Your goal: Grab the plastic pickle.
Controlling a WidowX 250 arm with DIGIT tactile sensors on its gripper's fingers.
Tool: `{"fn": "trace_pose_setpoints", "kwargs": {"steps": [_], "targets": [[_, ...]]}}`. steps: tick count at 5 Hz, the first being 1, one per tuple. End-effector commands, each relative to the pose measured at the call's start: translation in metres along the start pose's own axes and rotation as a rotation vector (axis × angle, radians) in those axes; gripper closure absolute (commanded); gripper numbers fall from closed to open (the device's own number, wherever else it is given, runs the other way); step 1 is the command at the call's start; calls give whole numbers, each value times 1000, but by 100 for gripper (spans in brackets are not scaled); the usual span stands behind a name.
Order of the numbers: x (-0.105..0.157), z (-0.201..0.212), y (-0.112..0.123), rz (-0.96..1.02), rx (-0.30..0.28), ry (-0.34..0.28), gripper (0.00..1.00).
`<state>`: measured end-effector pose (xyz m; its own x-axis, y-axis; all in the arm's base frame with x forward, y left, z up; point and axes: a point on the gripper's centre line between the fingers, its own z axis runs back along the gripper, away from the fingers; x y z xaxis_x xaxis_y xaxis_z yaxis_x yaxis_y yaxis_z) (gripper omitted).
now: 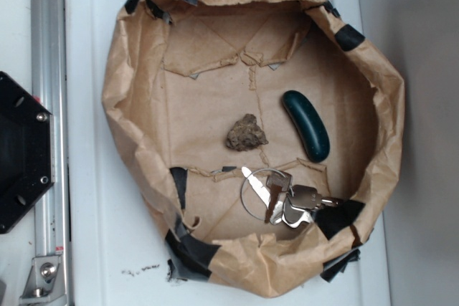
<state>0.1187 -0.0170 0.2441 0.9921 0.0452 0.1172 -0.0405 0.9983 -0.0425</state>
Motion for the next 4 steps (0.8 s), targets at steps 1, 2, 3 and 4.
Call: {"fn": "trace_pose_setpoints", "kwargs": {"steps": [1,2,3,4], "targets": [[0,0,0,0,0,0,0],[48,-28,23,54,21,-126,0],[102,-47,22,-113,-23,-280,0],[147,-88,26,-195,-5,-219,0]]}}
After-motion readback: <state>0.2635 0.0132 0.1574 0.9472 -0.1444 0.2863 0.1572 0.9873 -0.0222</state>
